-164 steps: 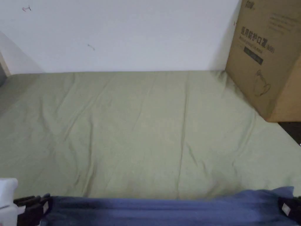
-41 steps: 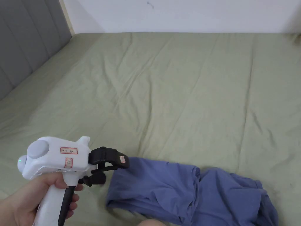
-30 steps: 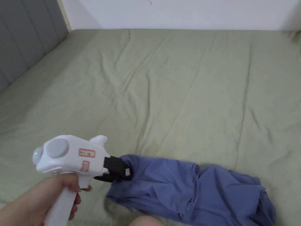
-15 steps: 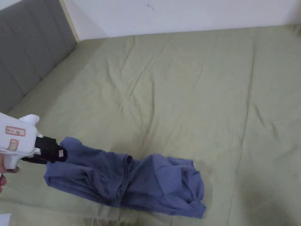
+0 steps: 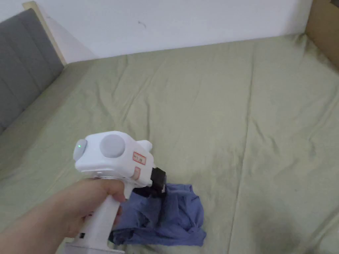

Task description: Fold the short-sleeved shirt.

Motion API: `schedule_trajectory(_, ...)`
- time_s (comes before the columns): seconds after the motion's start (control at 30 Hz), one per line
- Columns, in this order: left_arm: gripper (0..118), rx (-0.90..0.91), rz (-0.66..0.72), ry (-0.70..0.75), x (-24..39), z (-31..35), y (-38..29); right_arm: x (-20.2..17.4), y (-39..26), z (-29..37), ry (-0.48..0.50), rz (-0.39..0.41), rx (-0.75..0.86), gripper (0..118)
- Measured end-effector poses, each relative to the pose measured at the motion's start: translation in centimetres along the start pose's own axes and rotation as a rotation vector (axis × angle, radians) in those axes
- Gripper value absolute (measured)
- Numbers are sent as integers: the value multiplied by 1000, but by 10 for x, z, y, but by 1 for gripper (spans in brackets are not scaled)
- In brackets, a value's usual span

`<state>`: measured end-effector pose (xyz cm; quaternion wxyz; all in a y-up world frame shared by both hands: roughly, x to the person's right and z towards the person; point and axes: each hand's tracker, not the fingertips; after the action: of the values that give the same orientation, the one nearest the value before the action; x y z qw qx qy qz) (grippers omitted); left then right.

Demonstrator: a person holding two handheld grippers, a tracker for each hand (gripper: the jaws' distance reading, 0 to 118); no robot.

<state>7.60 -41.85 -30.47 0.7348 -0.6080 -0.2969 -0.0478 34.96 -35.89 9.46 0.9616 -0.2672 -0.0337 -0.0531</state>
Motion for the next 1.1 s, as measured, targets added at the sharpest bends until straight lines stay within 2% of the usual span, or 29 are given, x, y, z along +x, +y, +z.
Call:
schedule_trajectory(0.03, 21, -7, 18, -12, 0, -20, 5, 1, -1, 2, -9, 1, -1, 0)
schedule_trajectory(0.07, 47, -13, 7, -49, 9, -28, 3, 3, -2, 5, -17, 1, -2, 0)
schedule_trajectory(0.1, 78, -16, -14, -106, 16, -28, 1, 4, -2, 6, -23, -2, -4, 0)
schedule_trajectory(0.13, 85, -28, -40, -170, 22, -23, 1, 5, -3, 7, -25, -5, -6, 0)
schedule_trajectory(0.2, 83, 64, -98, -234, 28, 3, -7, 8, -3, 8, -28, -13, -8, 0)
schedule_trajectory(0.27, 82, 123, -111, -149, 18, 30, -13, 7, -3, 7, -27, -16, -10, 0)
schedule_trajectory(0.3, 77, 152, -105, -105, 12, 38, -17, 6, -3, 6, -26, -16, -10, 0)
schedule_trajectory(0.33, 66, 182, -102, -9, 3, 44, -21, 5, -3, 3, -22, -16, -12, 0)
schedule_trajectory(0.37, 46, 214, -111, 96, -2, 44, -26, 3, -2, 1, -15, -16, -13, 0)
schedule_trajectory(0.4, 19, 233, -127, 193, -5, 44, -29, 1, -2, -1, -8, -15, -13, 0)
schedule_trajectory(0.43, 8, 220, -132, 255, -9, 33, -31, -2, -1, -4, 0, -14, -14, 0)
schedule_trajectory(0.5, 8, 174, -71, 254, -18, 16, -36, -7, 1, -6, 12, -4, -15, 0)
schedule_trajectory(0.57, 8, 129, -54, 108, -9, -9, -44, -13, 3, -7, 20, 13, -13, 0)
schedule_trajectory(0.7, 8, 103, -178, 145, 38, -58, -52, -21, 4, -11, 26, 22, -30, 0)
schedule_trajectory(0.8, 5, 91, -169, 132, 51, -74, -48, -30, 4, -12, 39, 34, -43, 0)
schedule_trajectory(0.87, 5, 83, -164, 100, 46, -68, -40, -38, 5, -15, 61, 38, -52, 0)
schedule_trajectory(0.93, 5, 106, -135, -44, 42, -56, -37, -47, 6, -25, 87, 39, -68, 0)
schedule_trajectory(0.97, 5, 112, -149, -140, 34, -34, -38, -52, 7, -34, 101, 41, -78, 0)
schedule_trajectory(1.03, 5, 196, -83, -291, 19, 6, -45, -66, 11, -54, 140, 44, -100, 0)
schedule_trajectory(1.1, 5, 289, -78, -344, -11, 52, -52, -83, 16, -84, 214, 43, -99, 0)
